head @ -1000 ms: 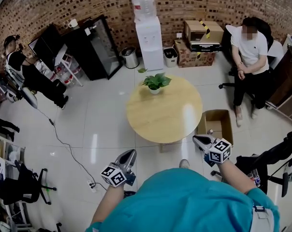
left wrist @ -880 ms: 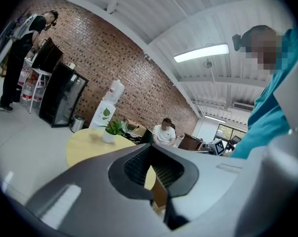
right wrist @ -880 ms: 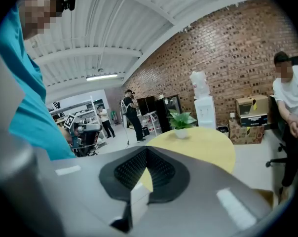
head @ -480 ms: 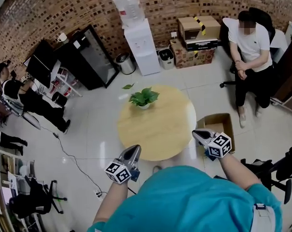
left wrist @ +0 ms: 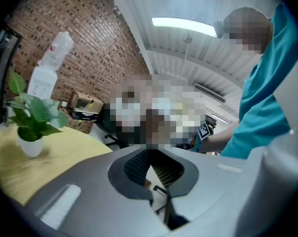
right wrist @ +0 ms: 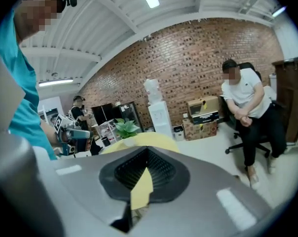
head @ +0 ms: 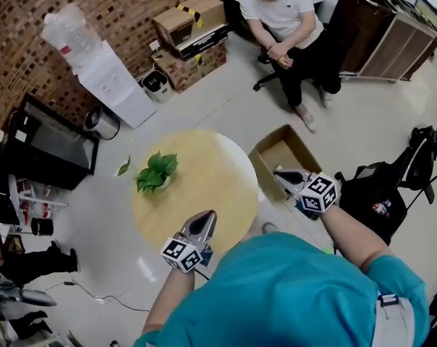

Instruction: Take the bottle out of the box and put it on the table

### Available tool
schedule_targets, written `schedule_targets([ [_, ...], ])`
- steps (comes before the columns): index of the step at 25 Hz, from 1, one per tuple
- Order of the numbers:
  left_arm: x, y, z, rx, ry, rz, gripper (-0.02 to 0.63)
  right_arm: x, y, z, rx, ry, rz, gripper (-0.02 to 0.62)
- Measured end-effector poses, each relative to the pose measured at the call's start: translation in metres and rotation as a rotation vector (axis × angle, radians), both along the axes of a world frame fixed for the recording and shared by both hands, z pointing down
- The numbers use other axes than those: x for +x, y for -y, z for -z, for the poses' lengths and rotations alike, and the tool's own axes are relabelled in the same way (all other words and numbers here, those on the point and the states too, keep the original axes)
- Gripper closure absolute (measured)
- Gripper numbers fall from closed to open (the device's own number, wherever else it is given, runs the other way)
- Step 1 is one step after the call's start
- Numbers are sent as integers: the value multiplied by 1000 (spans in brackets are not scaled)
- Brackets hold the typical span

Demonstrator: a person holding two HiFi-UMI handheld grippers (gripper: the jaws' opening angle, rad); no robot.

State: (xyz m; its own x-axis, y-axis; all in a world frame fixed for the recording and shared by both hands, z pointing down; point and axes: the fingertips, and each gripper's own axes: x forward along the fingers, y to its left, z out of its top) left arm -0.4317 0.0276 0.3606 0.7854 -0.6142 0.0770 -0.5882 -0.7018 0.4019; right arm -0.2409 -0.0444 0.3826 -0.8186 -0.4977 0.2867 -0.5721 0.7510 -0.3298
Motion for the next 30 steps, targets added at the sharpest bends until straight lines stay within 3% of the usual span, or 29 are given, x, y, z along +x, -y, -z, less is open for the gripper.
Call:
schedule_targets([
  [4, 44, 36, -24, -26, 27, -131, 606, 38, 13, -16, -1, -27, -107, 594],
  [10, 184, 91, -73, -15, 156, -259, 606, 161, 52, -87, 17, -5, -249, 594],
  [14, 280, 131, -145, -54, 268, -266, 606, 229, 71, -165, 29, 5, -282, 594],
  [19, 362, 175, -269, -190, 374, -281, 600, 277, 94, -275, 0, -6, -361, 594],
  [25, 403, 192, -432, -351, 520, -346, 546, 287, 95, -380, -34, -40, -435, 568],
  [30, 390, 199, -561, -449, 660, -383, 469, 275, 101, -471, -77, -54, -503, 541],
])
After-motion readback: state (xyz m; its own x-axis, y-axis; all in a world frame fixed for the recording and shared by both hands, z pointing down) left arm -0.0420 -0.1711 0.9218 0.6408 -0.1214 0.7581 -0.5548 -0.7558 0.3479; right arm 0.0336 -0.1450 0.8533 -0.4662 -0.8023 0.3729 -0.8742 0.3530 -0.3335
